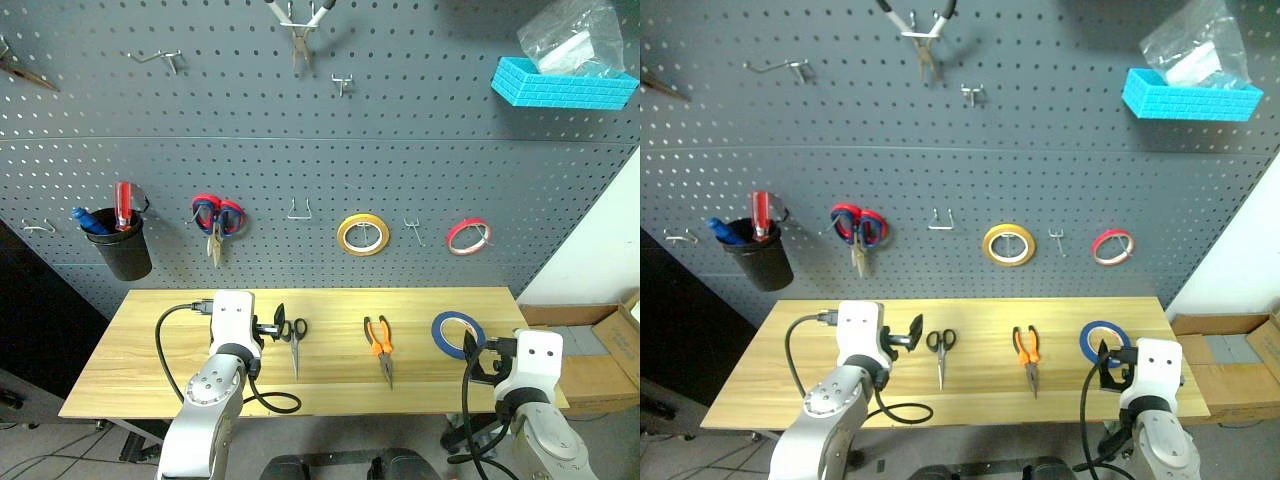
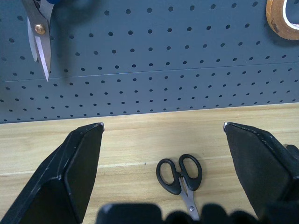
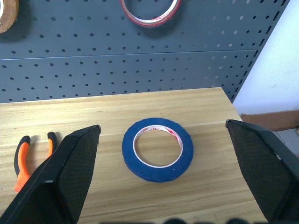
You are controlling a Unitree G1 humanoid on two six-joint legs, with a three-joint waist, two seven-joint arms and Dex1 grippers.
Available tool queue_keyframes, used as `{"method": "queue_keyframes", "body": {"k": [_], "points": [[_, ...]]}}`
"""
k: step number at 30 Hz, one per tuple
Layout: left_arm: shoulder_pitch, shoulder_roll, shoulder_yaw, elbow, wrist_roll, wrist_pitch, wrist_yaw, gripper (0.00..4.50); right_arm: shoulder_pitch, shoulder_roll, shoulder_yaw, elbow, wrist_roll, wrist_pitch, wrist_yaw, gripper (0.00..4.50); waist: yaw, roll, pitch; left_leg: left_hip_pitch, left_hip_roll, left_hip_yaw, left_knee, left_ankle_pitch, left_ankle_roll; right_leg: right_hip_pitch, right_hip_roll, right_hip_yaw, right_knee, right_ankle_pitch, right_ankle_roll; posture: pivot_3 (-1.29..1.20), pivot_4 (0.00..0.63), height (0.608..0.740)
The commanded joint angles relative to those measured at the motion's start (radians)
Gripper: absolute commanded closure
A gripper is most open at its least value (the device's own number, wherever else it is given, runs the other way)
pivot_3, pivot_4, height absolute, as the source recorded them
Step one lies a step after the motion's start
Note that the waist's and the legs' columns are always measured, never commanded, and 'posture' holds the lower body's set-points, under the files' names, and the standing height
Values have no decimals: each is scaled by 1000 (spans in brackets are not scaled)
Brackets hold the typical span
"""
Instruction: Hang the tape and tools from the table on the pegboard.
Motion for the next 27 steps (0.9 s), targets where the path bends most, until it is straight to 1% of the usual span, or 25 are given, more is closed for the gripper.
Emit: {"method": "queue_keyframes", "body": {"k": [1, 27], "points": [[-8, -7, 14, -39, -3, -21, 8, 69, -2, -10, -11, -42, -8, -9, 1, 69, 0, 0, 0, 0, 0, 0, 0, 0, 0, 0, 0, 0, 0, 0, 0, 16, 15, 740], [-13, -16, 20, -34, -17, -12, -5, 69, -8, -23, -12, -35, -12, -3, 4, 69, 0, 0, 0, 0, 0, 0, 0, 0, 0, 0, 0, 0, 0, 0, 0, 15, 23, 740]]}}
